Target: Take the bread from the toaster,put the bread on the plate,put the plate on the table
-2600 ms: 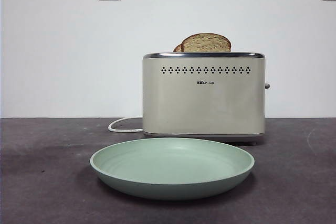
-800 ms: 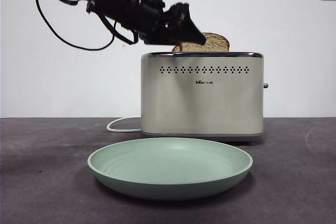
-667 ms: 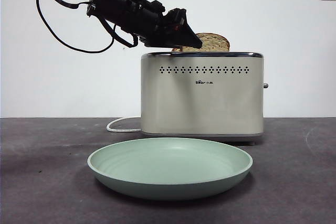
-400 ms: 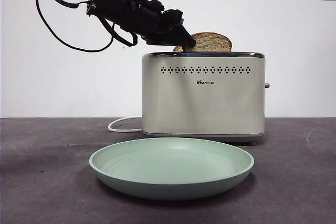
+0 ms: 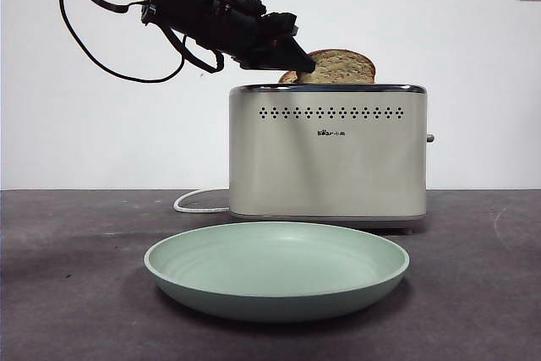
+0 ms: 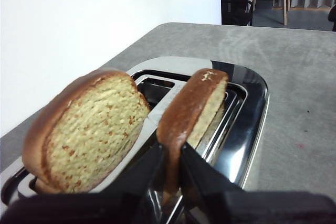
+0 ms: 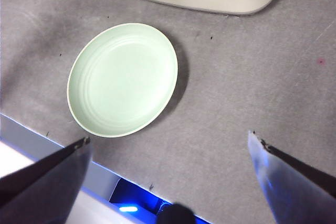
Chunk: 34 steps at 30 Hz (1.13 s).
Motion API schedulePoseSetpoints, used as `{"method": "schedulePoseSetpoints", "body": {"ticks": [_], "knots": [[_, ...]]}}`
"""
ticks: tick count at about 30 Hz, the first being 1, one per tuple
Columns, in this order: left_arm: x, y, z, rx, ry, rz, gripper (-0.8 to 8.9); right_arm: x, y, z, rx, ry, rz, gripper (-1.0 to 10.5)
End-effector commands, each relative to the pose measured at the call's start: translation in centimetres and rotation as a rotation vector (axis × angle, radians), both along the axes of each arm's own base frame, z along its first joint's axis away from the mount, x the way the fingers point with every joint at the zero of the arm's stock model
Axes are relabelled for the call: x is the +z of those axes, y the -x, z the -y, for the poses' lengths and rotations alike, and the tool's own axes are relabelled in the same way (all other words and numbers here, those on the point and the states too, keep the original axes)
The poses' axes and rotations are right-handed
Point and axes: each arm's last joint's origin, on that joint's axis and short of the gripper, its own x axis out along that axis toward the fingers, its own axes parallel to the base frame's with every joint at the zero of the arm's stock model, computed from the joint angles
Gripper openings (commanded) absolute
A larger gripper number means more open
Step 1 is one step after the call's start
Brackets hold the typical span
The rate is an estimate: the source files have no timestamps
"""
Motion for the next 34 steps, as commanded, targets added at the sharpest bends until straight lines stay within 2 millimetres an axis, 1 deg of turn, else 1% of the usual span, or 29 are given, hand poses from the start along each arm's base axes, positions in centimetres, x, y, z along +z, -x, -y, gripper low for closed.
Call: {"method": "schedulePoseSetpoints", "body": {"ticks": [1,5,8,11,15,20,24,26,28,30,31,34], "knots": [[1.1,0.6,0.2,-0.027,0.037,0.027,-0.09,0.1,0.0,0.0,0.004,0.002,0.009,5.0],[2.7,1.1,-0.3,-0.010,0.055,0.063,-0.08,0.1,0.0,0.0,0.004,0.002,0.008,5.0],[4.3,1.6,-0.9,-0.002,0.074,0.098,-0.08,0.1,0.0,0.0,0.003,0.002,0.009,5.0],[5.9,2.4,-1.4,-0.001,0.096,0.135,-0.08,0.1,0.0,0.0,0.004,0.002,0.009,5.0],[8.8,4.2,-2.4,0.002,0.121,0.181,-0.08,0.1,0.0,0.0,0.004,0.002,0.009,5.0],[12.9,7.7,-4.6,0.056,0.139,0.224,-0.08,0.0,-0.4,-0.1,0.004,0.003,-0.005,5.0],[15.9,11.4,-6.7,0.065,0.153,0.227,-0.08,-0.3,-1.2,-0.2,-0.002,-0.001,-0.027,5.0],[17.0,13.3,-7.8,0.078,0.159,0.220,-0.08,-0.4,-1.8,-0.3,-0.008,-0.006,-0.032,5.0],[17.9,15.1,-8.8,0.079,0.157,0.217,-0.08,-0.6,-2.5,-0.4,-0.014,-0.011,-0.039,5.0],[18.5,16.5,-9.6,0.082,0.154,0.204,-0.08,-0.9,-3.1,-0.4,-0.016,-0.009,-0.054,5.0],[18.6,17.4,-10.2,0.089,0.144,0.190,-0.08,-1.1,-3.5,-0.5,-0.016,-0.007,-0.070,5.0],[18.6,19.0,-11.2,0.134,0.114,0.129,-0.08,-1.7,-4.6,-0.7,-0.010,-0.002,-0.106,5.0]]}}
